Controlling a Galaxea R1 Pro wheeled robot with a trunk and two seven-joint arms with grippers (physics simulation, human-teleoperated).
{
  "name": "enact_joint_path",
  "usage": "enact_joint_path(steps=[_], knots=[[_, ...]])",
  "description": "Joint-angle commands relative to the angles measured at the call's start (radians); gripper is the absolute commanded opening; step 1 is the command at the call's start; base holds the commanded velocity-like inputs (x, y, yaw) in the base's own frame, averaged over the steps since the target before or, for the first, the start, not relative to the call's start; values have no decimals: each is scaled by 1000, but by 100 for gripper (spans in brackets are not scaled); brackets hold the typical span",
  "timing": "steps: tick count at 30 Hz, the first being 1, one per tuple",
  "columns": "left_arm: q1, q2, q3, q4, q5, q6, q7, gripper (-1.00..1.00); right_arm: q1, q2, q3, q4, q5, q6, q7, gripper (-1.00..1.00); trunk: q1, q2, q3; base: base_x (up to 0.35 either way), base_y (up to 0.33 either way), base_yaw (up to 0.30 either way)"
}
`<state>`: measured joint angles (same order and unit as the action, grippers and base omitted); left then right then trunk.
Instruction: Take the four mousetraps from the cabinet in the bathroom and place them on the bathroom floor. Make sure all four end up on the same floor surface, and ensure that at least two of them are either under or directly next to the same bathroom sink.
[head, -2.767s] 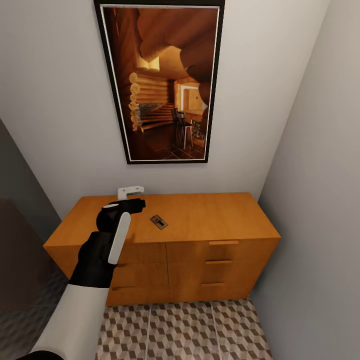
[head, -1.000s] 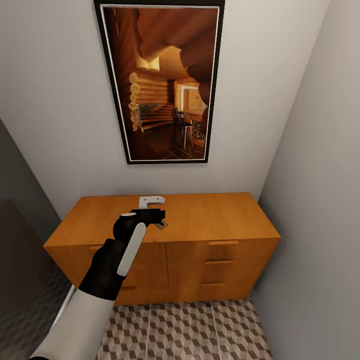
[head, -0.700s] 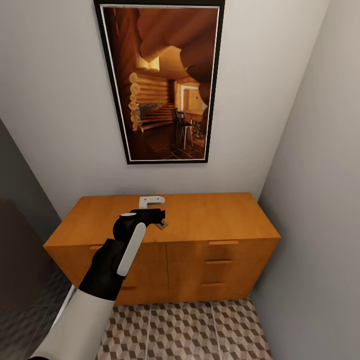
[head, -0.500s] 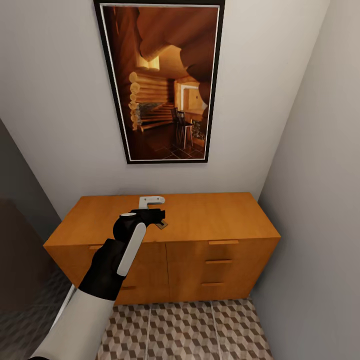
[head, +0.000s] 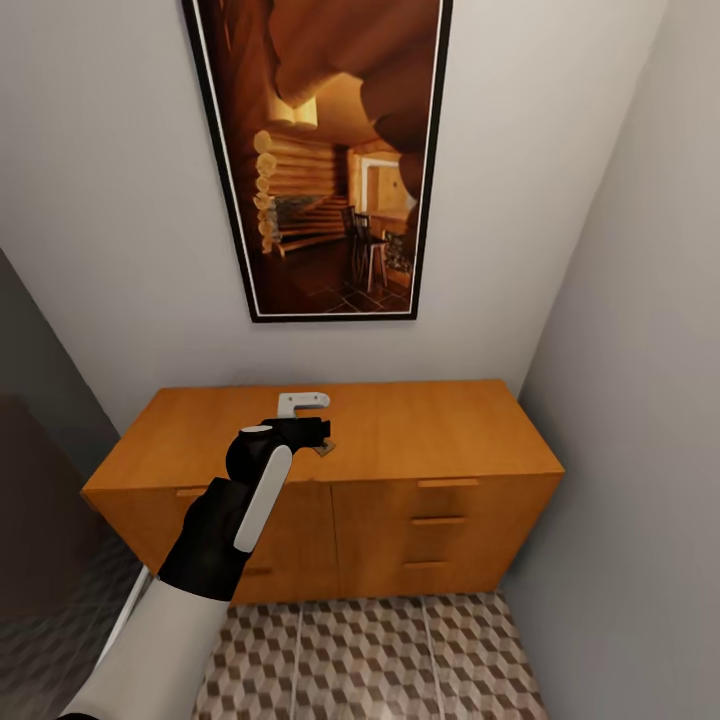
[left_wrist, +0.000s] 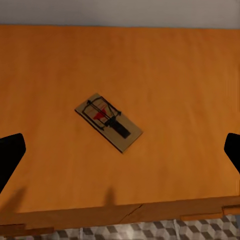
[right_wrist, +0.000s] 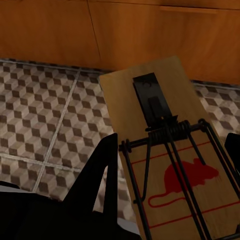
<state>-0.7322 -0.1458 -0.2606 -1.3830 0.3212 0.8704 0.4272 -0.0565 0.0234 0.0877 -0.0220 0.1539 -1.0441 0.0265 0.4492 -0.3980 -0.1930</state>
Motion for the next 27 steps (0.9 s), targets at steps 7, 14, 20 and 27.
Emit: enact_joint_path(steps=[7,14,20,27], knots=[[-1,0,-1,-2,10,2,10,100,0,0,7,1,-10,-3,3,-100,1,-2,-6,197,0,0],[-1,0,-1,-3,10,2,10,100,0,1,8,1,-10,-3,3,-100,1,-2,-7,44,0,0],[-1,0,-1,-3,10,2,10,100,0,1,8,1,-10,-3,3,-100,1,-2,-7,4,0,0],[-1,0,-1,-2,10,2,10,100,0,1,8,1,-10,-3,4,-100,1,-2,-11,0,0,0]])
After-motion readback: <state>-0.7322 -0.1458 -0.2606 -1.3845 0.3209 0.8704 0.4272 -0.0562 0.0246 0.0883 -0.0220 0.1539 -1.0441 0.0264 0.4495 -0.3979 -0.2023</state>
